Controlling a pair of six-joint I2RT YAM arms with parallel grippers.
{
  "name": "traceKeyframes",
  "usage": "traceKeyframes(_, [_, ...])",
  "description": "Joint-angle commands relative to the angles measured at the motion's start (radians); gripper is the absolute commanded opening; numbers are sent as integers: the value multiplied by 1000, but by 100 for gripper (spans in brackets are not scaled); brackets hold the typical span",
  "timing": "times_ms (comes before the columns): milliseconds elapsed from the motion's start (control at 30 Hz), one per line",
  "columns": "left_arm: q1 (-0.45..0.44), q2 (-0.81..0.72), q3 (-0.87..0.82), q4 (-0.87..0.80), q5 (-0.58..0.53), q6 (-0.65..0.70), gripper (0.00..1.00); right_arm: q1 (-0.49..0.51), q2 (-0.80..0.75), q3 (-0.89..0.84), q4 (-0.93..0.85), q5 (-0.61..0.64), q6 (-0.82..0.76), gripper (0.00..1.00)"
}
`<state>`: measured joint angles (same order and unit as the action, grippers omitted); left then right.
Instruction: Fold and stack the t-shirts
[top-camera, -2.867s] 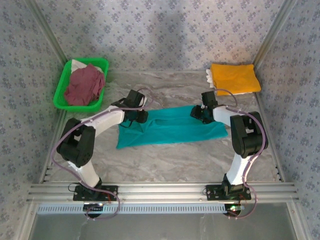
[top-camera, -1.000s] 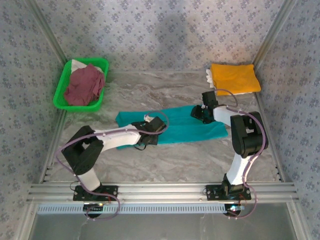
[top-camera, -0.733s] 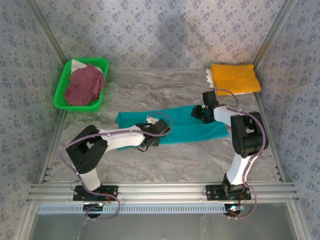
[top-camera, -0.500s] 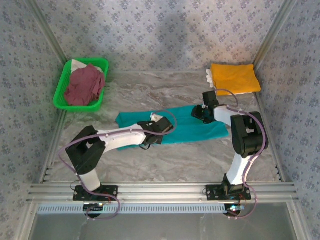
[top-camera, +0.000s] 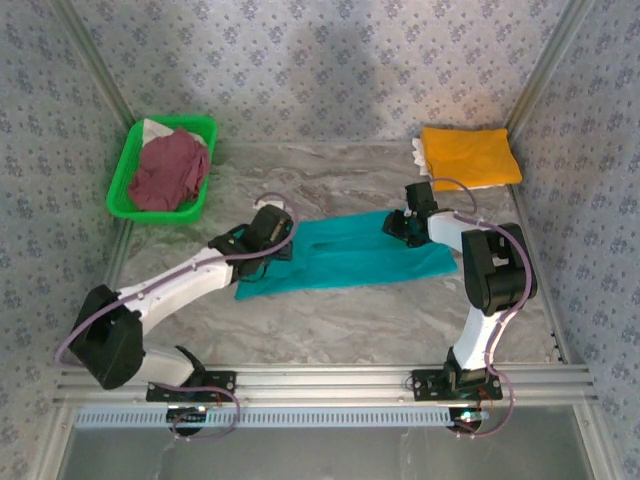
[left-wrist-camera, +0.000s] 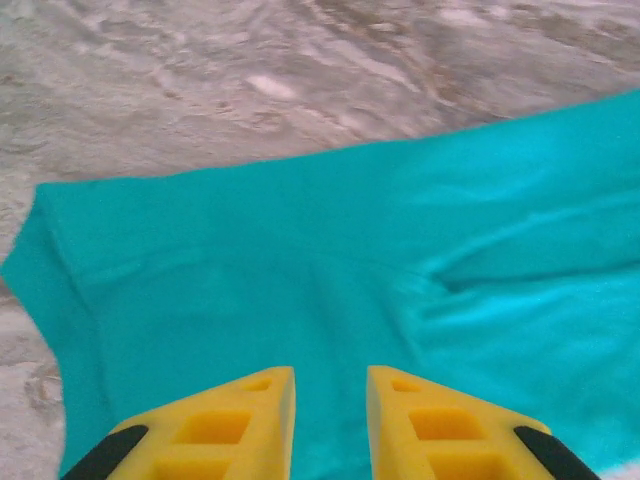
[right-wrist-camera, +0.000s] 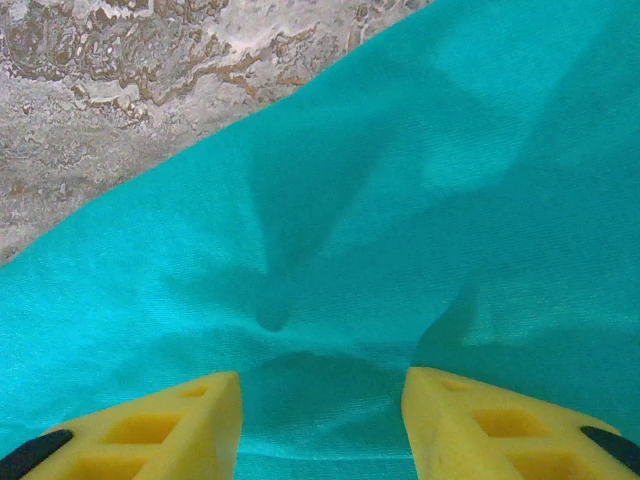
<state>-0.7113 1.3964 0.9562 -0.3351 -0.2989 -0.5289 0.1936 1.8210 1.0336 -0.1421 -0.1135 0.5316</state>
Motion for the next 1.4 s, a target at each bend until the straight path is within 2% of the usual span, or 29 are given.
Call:
traceKeyframes(0, [62, 71, 2, 20, 86, 12, 23, -13, 27, 3, -93, 13, -12, 49])
traceKeyframes(33, [87, 83, -10, 24, 102, -8, 22, -14, 26, 3, -97, 12, -13, 49])
traceKeyframes(133, [114, 73, -73, 18, 55, -67, 22, -16, 21, 3, -104, 15, -14, 49])
traceKeyframes(400, [116, 55, -282, 39, 74, -160, 21, -34, 24, 15, -122, 8, -15, 50])
traceKeyframes(533, [116, 39, -315, 4, 29, -184, 19, -44, 23, 24, -138, 16, -19, 50])
traceKeyframes(700, [115, -26, -270, -32, -16, -168, 19, -37, 5, 59, -179, 0, -35, 50])
traceKeyframes(900, [102, -17, -82, -51, 15, -104, 21, 10, -65, 109, -249, -4, -52, 51])
traceKeyframes(1167, [23, 268, 118, 57, 111, -59, 17, 20, -170, 92, -248, 12, -40, 52])
traceKeyframes(1367, [-65, 435, 169, 158, 160, -83, 13, 10, -231, 86, -260, 34, -45, 53])
